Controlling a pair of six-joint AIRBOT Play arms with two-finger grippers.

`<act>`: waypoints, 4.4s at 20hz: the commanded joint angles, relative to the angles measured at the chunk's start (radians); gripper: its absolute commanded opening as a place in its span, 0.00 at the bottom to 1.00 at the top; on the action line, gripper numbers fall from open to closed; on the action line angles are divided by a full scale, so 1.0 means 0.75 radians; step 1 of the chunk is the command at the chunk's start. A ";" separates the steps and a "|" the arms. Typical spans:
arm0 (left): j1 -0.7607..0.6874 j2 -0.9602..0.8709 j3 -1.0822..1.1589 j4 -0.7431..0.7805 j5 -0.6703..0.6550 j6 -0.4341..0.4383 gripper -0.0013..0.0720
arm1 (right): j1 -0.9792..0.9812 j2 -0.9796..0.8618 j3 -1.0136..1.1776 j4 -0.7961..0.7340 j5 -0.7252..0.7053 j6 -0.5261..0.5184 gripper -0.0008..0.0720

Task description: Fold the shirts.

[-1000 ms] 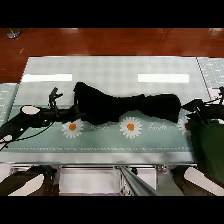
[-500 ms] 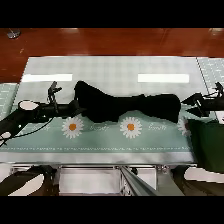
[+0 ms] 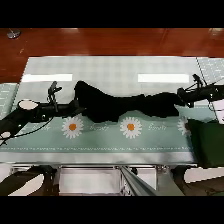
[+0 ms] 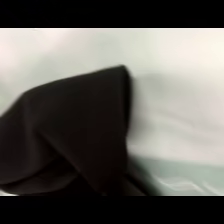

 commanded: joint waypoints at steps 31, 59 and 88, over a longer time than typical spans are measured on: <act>0.356 0.344 0.729 0.694 -0.395 -0.331 0.06 | 0.064 1.525 -0.616 -0.243 0.175 0.271 0.04; 0.719 0.031 0.013 0.488 -0.500 -0.252 0.97 | -0.354 0.645 -0.552 -0.006 -0.062 0.014 0.87; 0.258 -0.013 -0.099 0.036 -0.016 -0.034 0.06 | -0.334 0.493 -0.739 0.244 -0.209 -0.002 0.87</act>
